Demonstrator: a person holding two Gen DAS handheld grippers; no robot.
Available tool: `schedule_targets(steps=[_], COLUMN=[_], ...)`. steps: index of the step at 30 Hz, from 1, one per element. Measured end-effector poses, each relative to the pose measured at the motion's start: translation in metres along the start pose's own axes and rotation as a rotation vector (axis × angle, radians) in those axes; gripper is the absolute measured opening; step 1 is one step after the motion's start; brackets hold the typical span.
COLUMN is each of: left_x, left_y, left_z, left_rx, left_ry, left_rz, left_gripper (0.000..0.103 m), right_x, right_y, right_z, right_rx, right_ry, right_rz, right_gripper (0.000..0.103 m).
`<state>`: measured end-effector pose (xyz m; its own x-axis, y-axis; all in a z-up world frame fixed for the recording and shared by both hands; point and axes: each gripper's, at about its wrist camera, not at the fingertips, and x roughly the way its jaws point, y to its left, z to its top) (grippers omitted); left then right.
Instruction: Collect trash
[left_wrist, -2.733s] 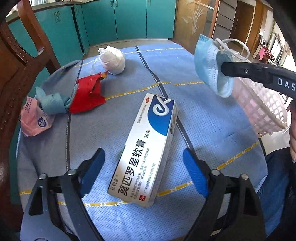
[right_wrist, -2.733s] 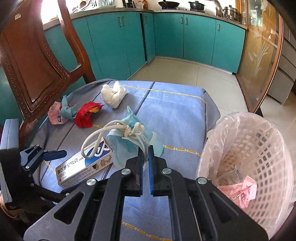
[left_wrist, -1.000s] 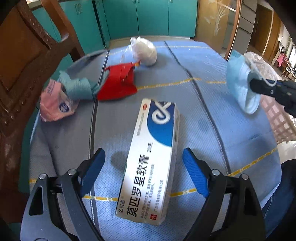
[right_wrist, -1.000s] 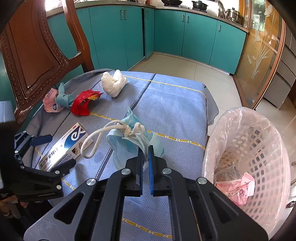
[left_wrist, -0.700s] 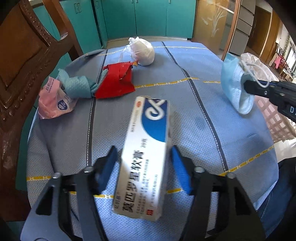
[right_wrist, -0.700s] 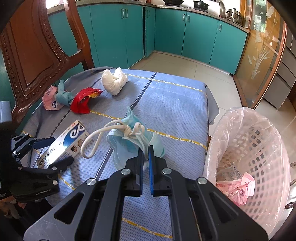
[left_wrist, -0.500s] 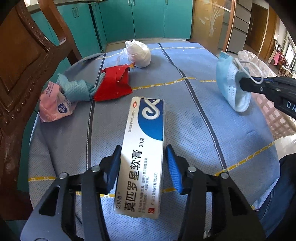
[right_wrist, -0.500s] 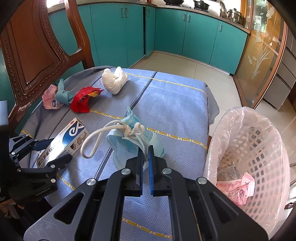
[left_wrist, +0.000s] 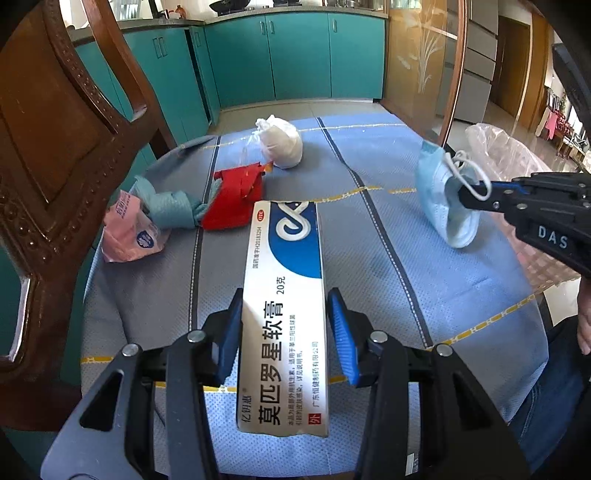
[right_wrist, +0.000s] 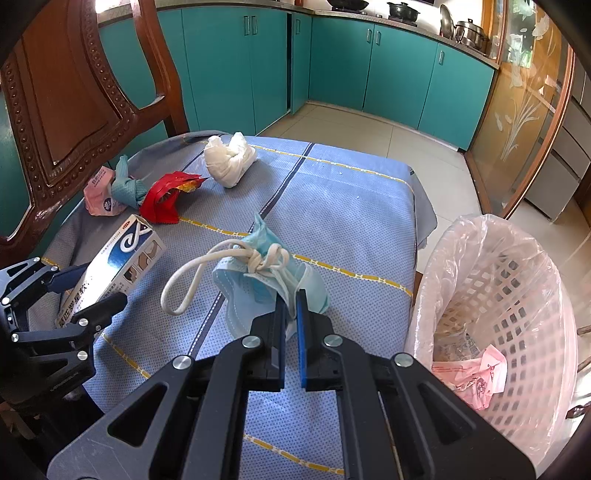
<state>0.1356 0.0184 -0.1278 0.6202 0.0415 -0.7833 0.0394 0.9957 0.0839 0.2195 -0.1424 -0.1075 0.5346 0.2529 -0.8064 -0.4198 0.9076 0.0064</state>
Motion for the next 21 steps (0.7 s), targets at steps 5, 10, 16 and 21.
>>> schedule_targets(steps=[5,10,16,21], left_x=[0.0001,0.0002,-0.0035,-0.0070], left_y=[0.0015,0.0024,0.0030,0.0033], left_z=[0.0037,0.0039,0.0044,0.0054], left_rx=[-0.004,-0.006,-0.008,-0.012], left_ry=[-0.005,-0.007,-0.021,-0.032], left_rz=[0.000,-0.001,0.006,0.009], left_gripper=[0.046,0.046,0.045,0.045], right_x=[0.0000,-0.0003,-0.0006,-0.0022], right_y=[0.0000,0.0001,-0.0001,0.0003], right_z=[0.0001,-0.0003,-0.0007,0.0004], right_rx=[0.000,0.000,0.001,0.003], right_ry=[-0.001,-0.002,-0.004,-0.011], right_rz=[0.000,0.000,-0.001,-0.002], right_gripper=[0.006,0.006,0.006,0.006])
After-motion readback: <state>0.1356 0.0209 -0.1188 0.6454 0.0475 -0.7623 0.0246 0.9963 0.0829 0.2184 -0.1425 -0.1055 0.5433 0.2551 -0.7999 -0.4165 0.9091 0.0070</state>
